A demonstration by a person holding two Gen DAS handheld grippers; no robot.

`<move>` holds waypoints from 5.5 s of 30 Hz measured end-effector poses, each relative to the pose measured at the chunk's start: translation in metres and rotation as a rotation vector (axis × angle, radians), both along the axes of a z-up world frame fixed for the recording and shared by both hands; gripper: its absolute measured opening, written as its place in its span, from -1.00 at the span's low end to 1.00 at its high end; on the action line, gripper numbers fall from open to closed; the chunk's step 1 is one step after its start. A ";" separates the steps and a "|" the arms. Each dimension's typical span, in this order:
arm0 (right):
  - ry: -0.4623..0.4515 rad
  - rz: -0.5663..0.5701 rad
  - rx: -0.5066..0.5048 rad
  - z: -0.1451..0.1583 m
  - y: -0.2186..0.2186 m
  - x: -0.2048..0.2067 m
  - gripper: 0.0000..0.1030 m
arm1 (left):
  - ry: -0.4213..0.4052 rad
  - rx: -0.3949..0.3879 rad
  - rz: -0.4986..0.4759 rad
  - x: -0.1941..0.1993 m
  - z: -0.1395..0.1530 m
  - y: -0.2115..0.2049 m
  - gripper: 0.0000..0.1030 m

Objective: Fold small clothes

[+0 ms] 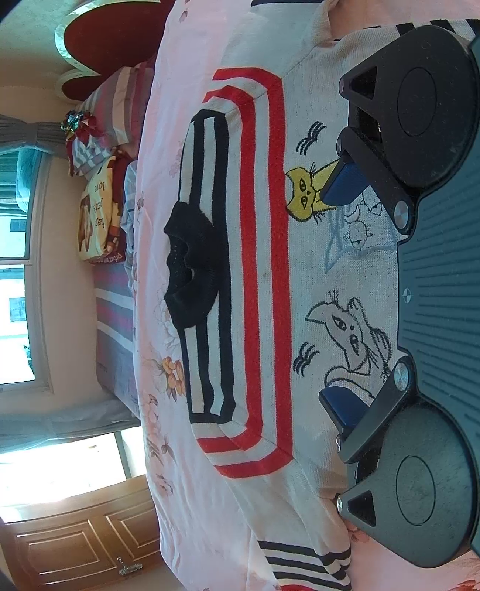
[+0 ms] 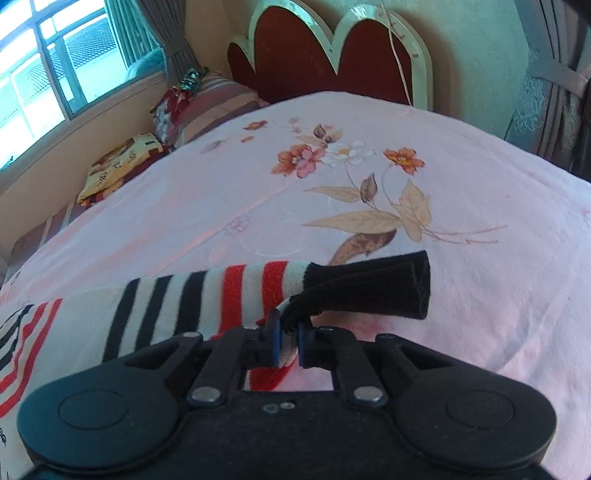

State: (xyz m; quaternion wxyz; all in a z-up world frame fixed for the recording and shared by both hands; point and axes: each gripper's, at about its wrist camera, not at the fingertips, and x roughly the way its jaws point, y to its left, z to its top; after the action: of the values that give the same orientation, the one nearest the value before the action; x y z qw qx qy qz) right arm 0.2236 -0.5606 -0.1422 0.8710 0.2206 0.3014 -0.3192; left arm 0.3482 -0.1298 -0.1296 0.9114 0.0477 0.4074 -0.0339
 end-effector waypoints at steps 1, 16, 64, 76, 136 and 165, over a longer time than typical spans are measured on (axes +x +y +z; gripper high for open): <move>-0.014 0.028 -0.030 0.006 0.008 0.003 -0.82 | 0.000 -0.003 -0.004 0.001 0.001 0.002 1.00; -0.051 0.815 -0.095 0.028 0.293 0.144 -0.82 | 0.047 -0.160 0.065 0.033 0.008 0.101 1.00; 0.131 0.563 -0.133 -0.017 0.217 0.081 -0.49 | 0.054 -0.464 0.079 0.059 -0.053 0.150 -0.89; 0.021 0.497 -0.047 0.011 0.180 0.109 -0.26 | -0.042 -0.448 0.024 0.055 -0.027 0.128 0.43; 0.055 0.958 -0.086 -0.011 0.424 0.167 -0.22 | -0.010 -0.517 0.663 -0.010 -0.079 0.365 0.83; 0.048 0.894 -0.094 -0.018 0.430 0.175 -0.20 | -0.304 -0.598 0.117 0.074 -0.008 0.267 -0.73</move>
State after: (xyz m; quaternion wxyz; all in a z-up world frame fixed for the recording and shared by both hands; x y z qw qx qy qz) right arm 0.3991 -0.1305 -0.1600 0.9251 0.0214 0.3725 0.0702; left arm 0.4222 0.1368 -0.1377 0.9358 -0.2405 0.2410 -0.0920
